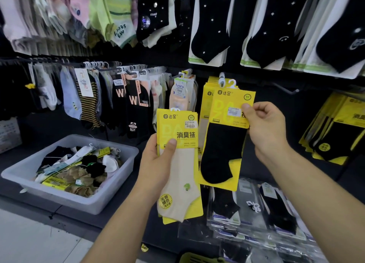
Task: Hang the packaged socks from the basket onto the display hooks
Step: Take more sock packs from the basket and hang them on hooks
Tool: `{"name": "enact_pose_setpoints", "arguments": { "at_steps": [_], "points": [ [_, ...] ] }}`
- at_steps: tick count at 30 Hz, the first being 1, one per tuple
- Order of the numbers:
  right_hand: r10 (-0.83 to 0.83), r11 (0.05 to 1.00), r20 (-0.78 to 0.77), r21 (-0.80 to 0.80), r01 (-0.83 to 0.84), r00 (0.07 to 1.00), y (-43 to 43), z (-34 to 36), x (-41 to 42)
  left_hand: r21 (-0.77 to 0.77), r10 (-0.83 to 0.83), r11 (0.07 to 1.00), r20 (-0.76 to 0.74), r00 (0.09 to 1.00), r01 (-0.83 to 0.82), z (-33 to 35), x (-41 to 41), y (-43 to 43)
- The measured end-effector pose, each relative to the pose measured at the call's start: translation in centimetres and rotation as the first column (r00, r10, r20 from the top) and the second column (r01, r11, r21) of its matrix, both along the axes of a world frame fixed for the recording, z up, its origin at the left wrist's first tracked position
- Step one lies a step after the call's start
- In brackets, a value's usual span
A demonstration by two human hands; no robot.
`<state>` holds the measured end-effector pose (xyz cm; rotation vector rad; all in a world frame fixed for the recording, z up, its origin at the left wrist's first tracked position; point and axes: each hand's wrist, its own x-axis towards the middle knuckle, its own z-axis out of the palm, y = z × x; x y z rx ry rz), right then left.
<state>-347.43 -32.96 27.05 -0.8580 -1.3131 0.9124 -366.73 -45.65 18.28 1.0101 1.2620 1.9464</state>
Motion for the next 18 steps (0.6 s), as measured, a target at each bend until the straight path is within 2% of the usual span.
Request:
{"name": "enact_pose_setpoints", "arguments": {
  "at_steps": [6,15,18],
  "points": [
    [0.017,0.999,0.125,0.032,-0.021,0.992,0.8,0.4,-0.9,0.007,0.045,0.999,-0.032,0.998,-0.045,-0.1,-0.1,0.0],
    [-0.096,0.989,0.174,-0.099,0.114,0.98,1.1,-1.3,-1.3,0.011,-0.004,1.0,0.005,1.0,0.004,0.1,0.1,-0.1],
    [0.013,0.993,0.205,-0.117,0.011,0.979,-0.5,-1.8,-1.8,0.02,-0.009,1.0,0.001,1.0,0.009,0.1,0.2,0.0]
  ]
}}
